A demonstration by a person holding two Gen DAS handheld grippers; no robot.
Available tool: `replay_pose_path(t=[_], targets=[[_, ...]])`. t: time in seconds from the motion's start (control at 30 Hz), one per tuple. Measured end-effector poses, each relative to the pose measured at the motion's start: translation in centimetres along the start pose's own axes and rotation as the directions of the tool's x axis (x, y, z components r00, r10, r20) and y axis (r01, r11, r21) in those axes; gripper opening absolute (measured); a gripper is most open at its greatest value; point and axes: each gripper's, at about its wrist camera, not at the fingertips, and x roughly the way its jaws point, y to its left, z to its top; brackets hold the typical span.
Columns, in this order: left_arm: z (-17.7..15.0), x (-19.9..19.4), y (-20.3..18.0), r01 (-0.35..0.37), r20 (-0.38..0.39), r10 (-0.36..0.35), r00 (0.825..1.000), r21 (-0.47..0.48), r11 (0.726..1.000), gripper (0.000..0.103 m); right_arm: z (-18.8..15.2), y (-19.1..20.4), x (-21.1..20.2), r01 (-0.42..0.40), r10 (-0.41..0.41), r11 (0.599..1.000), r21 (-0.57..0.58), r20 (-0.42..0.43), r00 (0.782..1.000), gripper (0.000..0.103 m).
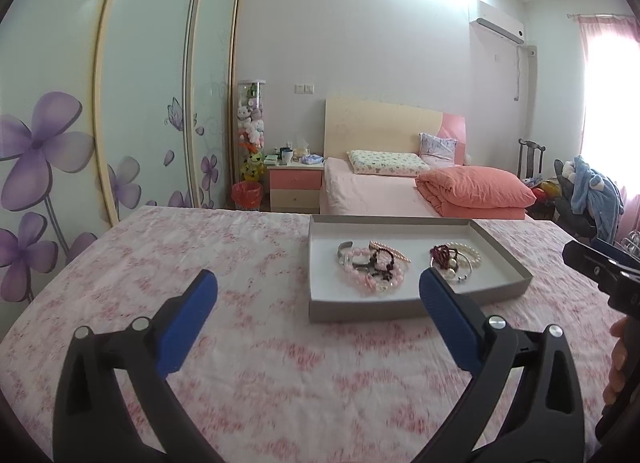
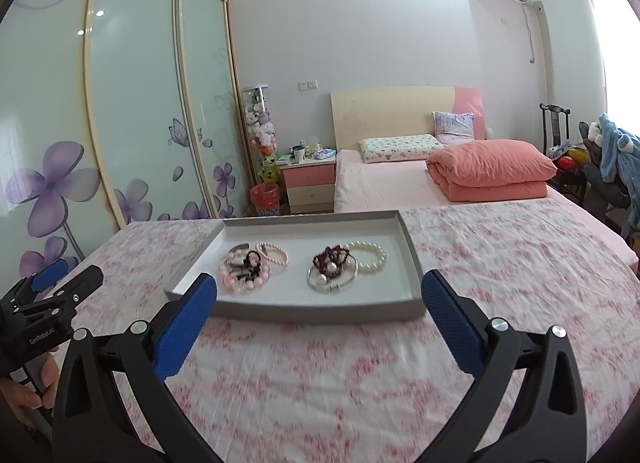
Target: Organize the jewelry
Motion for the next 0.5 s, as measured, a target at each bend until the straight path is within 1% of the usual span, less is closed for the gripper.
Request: replay_pose_path(t=[0.1,0.27,0.37,0.5], targets=[[-0.4,-1.4,-0.3,-0.003,0.020,0.003,1.000,0.013,1.000,0.099,-0.5,-0.2,-1.1,0.005,-0.005,1.000,0.004,0.007,1.000,0.101],[-0.9,-3.2,-0.9,0.018,0.044,-0.019,0.999,0.017,1.000,0.099,-1.3,0.2,-2.5,0.008,-0.008,1.000,0.011,0.025,1.000,0.101],[-1.1,-4.0,-1.1,0.009,0.064,-0.010,0.998,0.015,1.000,0.099,-1.9,0.5,-3.4,0.002,-0.003,1.000,0.013,0.030,1.000,0.101],[-1.3,-4.7,-1.2,0.033,0.069,-0.033,0.997,-0.001,0.999,0.099,-2.3,1.0,-4.0,-0.005,0.005,1.000,0.001,0.042,0.999,0.101]])
